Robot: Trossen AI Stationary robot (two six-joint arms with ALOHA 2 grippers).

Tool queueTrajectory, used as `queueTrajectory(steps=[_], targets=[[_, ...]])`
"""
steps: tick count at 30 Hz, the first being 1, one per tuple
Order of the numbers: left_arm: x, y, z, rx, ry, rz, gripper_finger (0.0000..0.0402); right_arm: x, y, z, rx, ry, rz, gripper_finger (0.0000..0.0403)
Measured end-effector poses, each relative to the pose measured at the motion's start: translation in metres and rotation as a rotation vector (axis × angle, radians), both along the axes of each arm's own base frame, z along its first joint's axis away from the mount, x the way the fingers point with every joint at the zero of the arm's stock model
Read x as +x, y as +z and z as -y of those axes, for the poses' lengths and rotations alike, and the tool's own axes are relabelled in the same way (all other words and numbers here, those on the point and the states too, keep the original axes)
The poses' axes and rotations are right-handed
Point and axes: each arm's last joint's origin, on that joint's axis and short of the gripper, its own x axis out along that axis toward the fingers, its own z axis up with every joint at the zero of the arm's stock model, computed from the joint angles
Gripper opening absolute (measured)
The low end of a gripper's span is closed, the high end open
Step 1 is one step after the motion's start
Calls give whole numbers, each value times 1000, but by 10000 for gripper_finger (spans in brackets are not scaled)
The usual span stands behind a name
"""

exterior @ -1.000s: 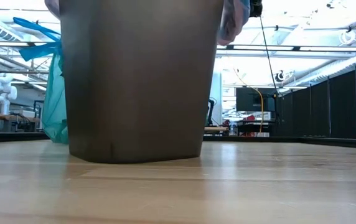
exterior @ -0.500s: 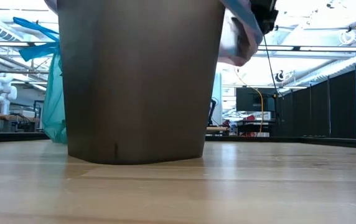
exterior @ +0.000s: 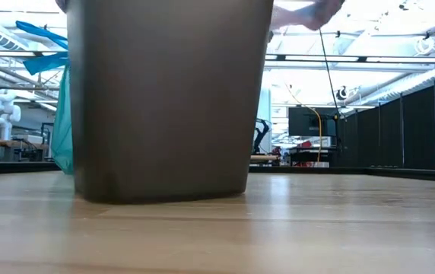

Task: Place trash/remove bag and relplace
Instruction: Insert the trash bag into the trash bin

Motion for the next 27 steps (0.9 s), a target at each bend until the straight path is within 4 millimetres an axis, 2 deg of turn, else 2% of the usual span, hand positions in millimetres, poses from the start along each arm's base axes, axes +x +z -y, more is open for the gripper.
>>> queueTrajectory(steps=[5, 10, 14, 22, 27], targets=[[0, -4, 0, 11, 3, -25, 1, -15, 13, 1, 15, -22, 47, 13], [0, -3, 0, 10, 4, -15, 1, -8, 0, -5, 95, -18, 35, 50], [0, -2, 0, 8, 4, -12, 1, 2, -16, -19, 162, 39, 47, 81], [0, -2, 0, 9, 9, -10, 1, 7, -12, -51, 260, 153, 206, 158], [0, -1, -1, 28, 30, -11, 1, 7, -20, -68, 255, 190, 206, 203]])
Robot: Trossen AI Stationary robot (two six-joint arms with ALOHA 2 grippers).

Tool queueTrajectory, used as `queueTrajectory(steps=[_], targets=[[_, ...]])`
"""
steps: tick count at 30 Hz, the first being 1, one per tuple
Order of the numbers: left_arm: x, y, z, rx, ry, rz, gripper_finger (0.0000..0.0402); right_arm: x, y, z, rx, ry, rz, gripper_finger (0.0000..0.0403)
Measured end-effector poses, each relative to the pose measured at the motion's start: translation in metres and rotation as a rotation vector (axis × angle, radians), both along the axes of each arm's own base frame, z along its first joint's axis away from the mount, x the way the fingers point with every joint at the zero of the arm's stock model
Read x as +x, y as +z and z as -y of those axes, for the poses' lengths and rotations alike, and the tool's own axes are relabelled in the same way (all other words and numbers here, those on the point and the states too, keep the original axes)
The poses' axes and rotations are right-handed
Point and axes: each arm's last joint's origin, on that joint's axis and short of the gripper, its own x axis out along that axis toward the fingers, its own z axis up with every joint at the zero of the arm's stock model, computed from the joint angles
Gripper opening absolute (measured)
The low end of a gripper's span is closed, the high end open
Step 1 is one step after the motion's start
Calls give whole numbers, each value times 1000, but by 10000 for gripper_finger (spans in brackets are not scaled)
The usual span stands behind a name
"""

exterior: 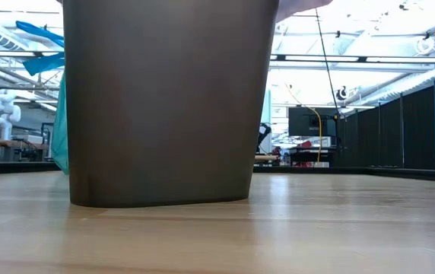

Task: Place trash/remove bag and relplace
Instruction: Insert the trash bag into the trash bin

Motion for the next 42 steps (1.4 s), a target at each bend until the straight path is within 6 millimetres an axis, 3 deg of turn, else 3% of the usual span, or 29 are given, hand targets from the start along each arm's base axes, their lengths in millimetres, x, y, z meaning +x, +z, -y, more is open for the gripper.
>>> queueTrajectory(steps=[8, 15, 20, 25, 32, 37, 42], targets=[[0, 0, 0, 2, 1, 3, 1, -8, -5, -27, -98, 32, 54, 223], [0, 0, 0, 6, 7, 1, 1, -15, 32, -35, -100, 76, 165, 224], [0, 0, 0, 6, 7, 1, 1, -13, 47, -39, -120, 147, 239, 224], [0, 1, 0, 7, 7, 6, 1, 19, 50, -29, -171, 166, 359, 184], [0, 1, -1, 11, 10, 8, 1, 66, 36, 2, -246, 126, 387, 17], [0, 1, -2, 43, 46, 0, 1, 94, 21, 11, -85, 233, 403, 10], [0, 1, -2, 52, 56, -2, 1, 117, 5, 3, -19, 306, 307, 2]])
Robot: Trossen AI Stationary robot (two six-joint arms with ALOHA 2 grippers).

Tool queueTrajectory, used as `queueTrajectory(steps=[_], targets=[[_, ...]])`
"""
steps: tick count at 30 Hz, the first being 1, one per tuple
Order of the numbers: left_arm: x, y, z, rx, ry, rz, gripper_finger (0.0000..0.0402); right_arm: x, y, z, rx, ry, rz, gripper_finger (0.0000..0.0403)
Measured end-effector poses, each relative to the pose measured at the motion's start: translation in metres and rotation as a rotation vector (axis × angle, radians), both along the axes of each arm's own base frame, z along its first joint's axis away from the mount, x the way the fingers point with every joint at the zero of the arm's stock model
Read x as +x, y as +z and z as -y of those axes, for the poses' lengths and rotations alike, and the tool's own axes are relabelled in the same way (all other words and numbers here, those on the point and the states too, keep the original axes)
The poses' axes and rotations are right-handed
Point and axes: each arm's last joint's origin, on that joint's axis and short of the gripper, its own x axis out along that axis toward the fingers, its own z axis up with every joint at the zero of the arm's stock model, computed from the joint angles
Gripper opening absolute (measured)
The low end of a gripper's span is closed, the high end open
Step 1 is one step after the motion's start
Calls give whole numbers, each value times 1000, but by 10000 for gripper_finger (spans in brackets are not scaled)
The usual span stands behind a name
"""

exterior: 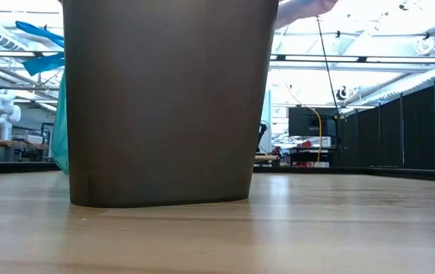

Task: Place trash/remove bag and relplace
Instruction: Insert the trash bag into the trash bin

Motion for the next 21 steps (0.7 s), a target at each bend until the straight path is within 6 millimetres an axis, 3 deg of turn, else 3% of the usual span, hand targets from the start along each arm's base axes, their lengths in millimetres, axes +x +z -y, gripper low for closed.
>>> queueTrajectory(steps=[12, 21], targets=[[0, 0, 0, 3, 0, 0, 1, 51, 17, -25, 15, 147, -64, 0], [0, 0, -1, 35, 2, 0, 1, 65, 3, -32, 55, 149, -63, 0]])
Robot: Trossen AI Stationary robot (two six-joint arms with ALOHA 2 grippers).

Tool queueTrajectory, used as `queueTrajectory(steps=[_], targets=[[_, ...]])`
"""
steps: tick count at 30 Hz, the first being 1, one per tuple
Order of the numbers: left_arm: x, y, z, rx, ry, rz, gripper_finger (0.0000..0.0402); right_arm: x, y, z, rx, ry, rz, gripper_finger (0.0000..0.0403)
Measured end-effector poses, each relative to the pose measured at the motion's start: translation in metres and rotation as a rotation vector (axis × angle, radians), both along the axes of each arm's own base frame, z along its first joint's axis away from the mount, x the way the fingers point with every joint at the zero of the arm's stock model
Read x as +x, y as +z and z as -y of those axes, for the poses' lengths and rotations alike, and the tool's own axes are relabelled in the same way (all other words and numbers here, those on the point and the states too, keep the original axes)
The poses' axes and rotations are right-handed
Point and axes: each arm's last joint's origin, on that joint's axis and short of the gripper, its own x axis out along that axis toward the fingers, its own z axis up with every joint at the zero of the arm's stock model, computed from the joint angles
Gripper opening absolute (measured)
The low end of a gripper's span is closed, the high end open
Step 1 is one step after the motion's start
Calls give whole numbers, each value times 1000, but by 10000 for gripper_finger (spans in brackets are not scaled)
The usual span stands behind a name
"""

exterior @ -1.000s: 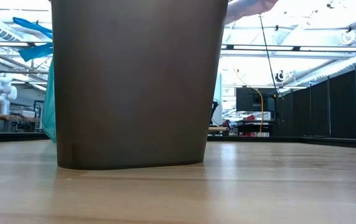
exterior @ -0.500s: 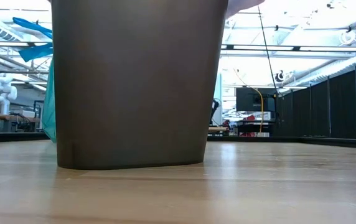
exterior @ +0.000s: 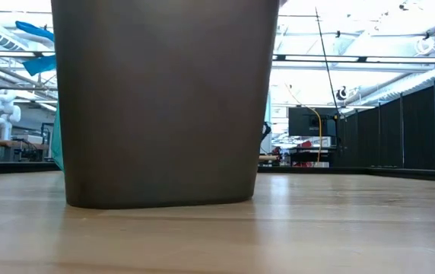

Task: Place trash/remove bag and relplace
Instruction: Insert the trash bag into the trash bin

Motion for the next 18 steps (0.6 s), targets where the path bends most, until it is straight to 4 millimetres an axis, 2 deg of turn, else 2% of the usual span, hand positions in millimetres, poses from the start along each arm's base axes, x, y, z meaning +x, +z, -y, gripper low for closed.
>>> queueTrajectory(steps=[11, 18], targets=[[0, 1, -2, 35, 40, 3, 1, -2, -2, -7, -31, -8, -1, 0], [-7, 27, -1, 108, 26, 162, 0, -4, -1, -5, -47, 3, -4, 0]])
